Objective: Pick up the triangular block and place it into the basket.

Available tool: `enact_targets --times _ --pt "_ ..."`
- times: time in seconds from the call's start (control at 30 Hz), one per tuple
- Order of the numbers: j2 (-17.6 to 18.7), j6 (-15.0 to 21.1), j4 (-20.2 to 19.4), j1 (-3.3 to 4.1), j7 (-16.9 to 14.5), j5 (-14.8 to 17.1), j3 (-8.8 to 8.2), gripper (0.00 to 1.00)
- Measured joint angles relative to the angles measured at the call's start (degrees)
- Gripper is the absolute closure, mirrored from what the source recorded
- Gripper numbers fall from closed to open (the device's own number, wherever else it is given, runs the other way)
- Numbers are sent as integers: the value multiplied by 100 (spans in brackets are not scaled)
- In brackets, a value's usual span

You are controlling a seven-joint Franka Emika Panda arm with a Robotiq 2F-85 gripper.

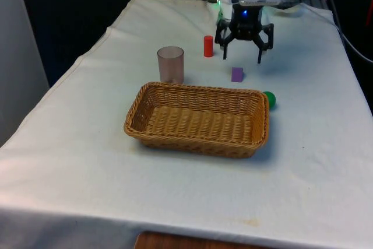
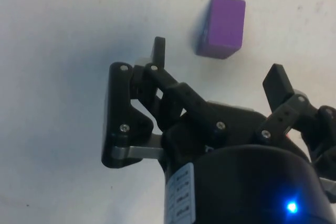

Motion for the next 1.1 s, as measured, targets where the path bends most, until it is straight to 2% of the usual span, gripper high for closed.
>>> enact_targets --times 0.8,0.87,0.9,0.93,0.97,1.0,1.1 --pt "521 590 40 0 -109 6 0 0" --pt "527 590 40 0 -115 6 0 4" --pt "527 590 40 0 -115 6 0 10" --pt "527 590 40 0 -115 6 0 10" --pt "527 590 40 0 -115 6 0 15" --pt "527 590 40 0 -115 6 0 26" --pt "533 590 40 0 -115 6 0 40"
